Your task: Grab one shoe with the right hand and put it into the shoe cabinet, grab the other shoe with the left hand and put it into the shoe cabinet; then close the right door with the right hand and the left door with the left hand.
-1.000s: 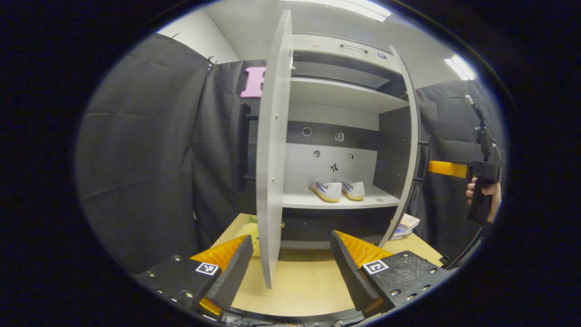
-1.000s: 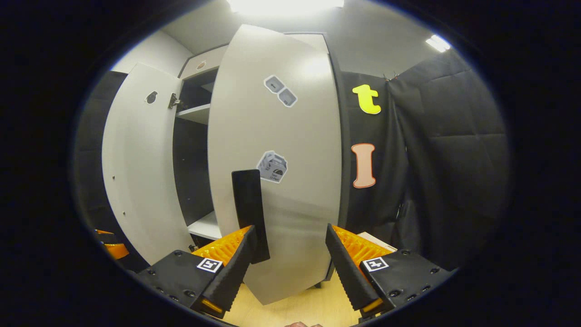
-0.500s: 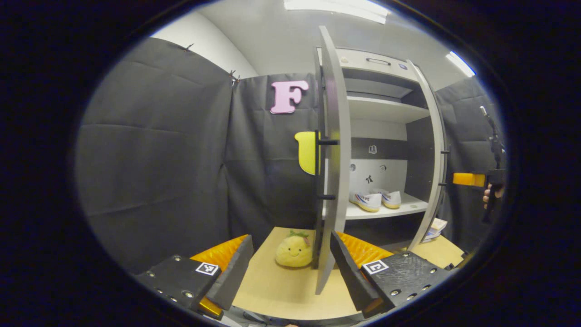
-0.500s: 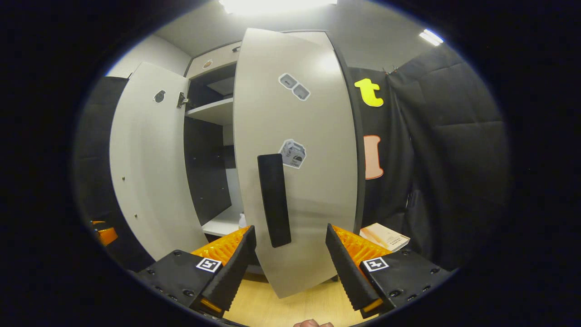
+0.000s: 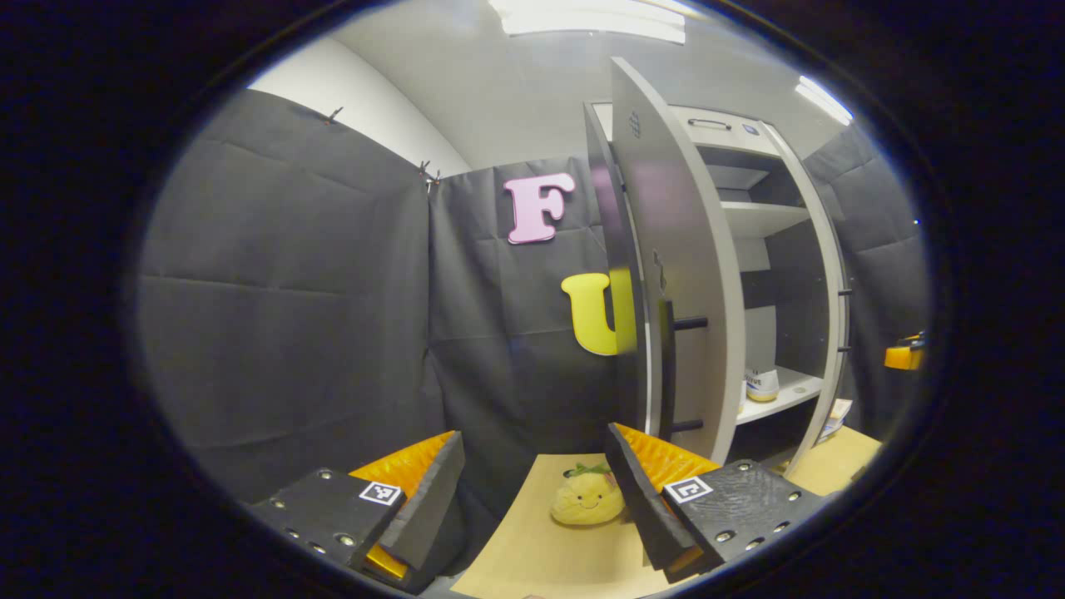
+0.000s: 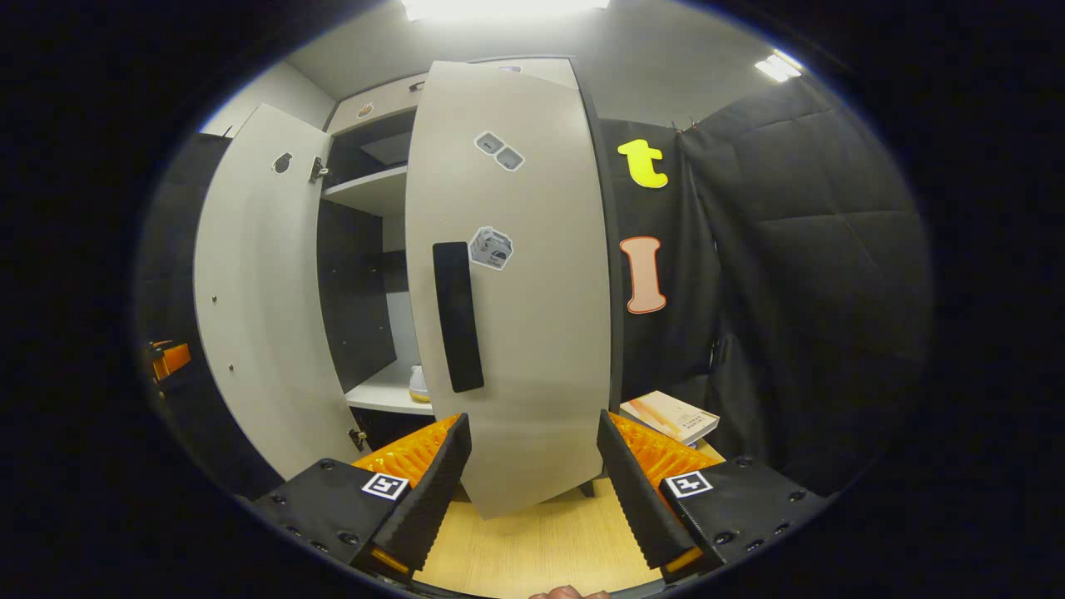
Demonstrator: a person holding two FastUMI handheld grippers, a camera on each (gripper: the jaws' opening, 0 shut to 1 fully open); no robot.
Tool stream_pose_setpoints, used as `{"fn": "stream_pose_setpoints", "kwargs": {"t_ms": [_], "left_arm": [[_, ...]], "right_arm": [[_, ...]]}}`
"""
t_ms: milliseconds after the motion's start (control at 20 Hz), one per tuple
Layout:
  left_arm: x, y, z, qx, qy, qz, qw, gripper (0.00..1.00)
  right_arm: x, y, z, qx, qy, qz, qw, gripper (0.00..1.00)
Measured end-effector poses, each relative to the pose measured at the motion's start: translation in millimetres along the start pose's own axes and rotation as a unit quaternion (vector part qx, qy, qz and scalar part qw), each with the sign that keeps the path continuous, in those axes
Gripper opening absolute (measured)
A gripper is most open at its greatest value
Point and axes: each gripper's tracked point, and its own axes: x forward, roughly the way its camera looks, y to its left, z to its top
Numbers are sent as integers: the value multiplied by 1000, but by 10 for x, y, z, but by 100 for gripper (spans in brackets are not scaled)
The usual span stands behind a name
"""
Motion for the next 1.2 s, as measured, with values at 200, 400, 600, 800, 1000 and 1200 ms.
{"fn": "stream_pose_setpoints", "kwargs": {"t_ms": [200,400,600,800,1000,1200], "left_arm": [[381,-70,136,-20,-3,-33,999,99],[742,-306,109,-80,5,-77,994,99],[868,-421,225,-120,-4,-101,988,96],[841,-530,302,-69,2,-96,993,92],[711,-858,328,-46,7,-95,994,93],[651,-1085,367,-47,10,-75,996,92]], "right_arm": [[-144,-71,-178,-9,12,-18,1000,96],[-307,-222,-393,-6,29,-47,998,96],[-391,-447,-513,3,51,-74,996,96],[-295,-639,-504,14,51,-90,994,96],[-86,-661,-402,37,46,-75,995,96],[88,-774,-309,35,20,-58,997,96]]}}
